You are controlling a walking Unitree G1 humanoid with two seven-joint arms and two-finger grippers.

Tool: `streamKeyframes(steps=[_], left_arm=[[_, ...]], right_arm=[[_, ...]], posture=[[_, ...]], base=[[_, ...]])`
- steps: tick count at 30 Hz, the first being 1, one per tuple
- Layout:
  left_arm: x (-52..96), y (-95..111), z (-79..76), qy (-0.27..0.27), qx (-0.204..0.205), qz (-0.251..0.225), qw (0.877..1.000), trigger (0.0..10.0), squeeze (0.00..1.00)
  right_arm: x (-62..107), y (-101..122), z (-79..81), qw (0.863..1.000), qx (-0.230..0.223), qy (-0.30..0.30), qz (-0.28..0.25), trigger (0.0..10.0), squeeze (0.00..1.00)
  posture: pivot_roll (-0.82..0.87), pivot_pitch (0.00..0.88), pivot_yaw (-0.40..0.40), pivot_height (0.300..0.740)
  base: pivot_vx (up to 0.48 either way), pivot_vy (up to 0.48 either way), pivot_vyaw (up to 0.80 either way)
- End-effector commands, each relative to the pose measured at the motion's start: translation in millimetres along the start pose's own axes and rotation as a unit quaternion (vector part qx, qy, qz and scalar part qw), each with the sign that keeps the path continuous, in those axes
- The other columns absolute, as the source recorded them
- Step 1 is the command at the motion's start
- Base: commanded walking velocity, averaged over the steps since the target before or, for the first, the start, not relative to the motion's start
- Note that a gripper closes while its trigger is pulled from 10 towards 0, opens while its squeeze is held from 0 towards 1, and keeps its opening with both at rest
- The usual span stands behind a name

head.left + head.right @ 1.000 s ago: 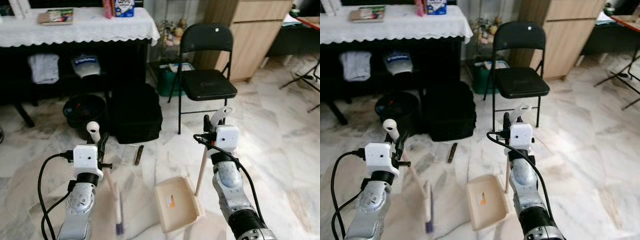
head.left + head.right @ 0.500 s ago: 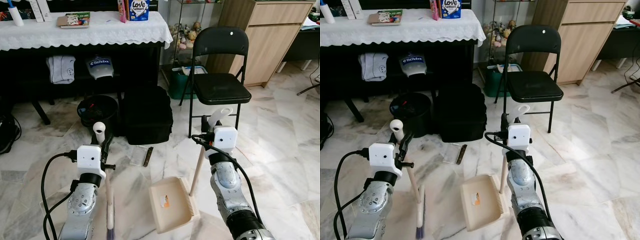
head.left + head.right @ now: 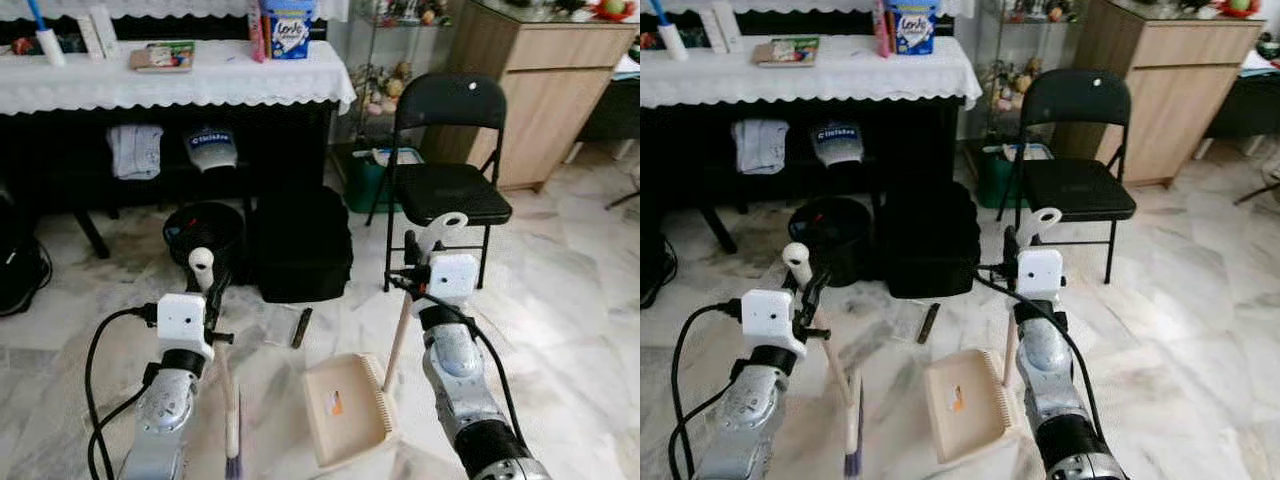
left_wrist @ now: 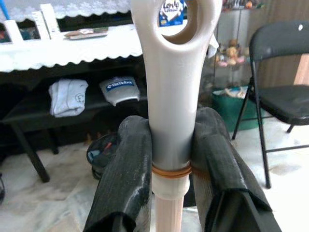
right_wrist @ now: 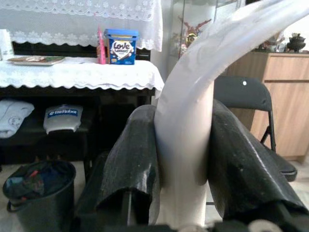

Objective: Sweep floor

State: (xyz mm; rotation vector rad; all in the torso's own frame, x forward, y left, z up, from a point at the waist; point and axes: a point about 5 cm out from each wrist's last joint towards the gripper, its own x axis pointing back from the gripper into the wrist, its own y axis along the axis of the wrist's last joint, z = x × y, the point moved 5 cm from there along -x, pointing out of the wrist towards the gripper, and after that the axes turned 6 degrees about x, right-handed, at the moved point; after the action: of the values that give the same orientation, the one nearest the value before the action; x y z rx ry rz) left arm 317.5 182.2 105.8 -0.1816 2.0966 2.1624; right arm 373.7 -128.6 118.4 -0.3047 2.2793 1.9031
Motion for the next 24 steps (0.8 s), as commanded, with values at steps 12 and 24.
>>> streamKeyframes(steps=[12, 24], left_arm=[[-5.3, 10.6, -7.1, -0.008, 0.004, -0.018, 1.0, 10.0, 0.0], [-6.0, 10.8, -6.2, -0.008, 0.004, -0.018, 1.0, 10.0, 0.0]], right_arm=[[-4.7, 9.0, -10.0, 1.0, 0.003, -0.011, -0.019, 10.0, 0.0], [-4.8, 10.4, -9.3, 1.0, 0.003, -0.011, -0.023, 10.0, 0.0]], posture=[[0.02, 0.046, -0.032, 0.74], [0.01, 0.046, -0.03, 0.74]], base=[[0.452, 0.0, -0.28], [0.45, 0.0, 0.0]])
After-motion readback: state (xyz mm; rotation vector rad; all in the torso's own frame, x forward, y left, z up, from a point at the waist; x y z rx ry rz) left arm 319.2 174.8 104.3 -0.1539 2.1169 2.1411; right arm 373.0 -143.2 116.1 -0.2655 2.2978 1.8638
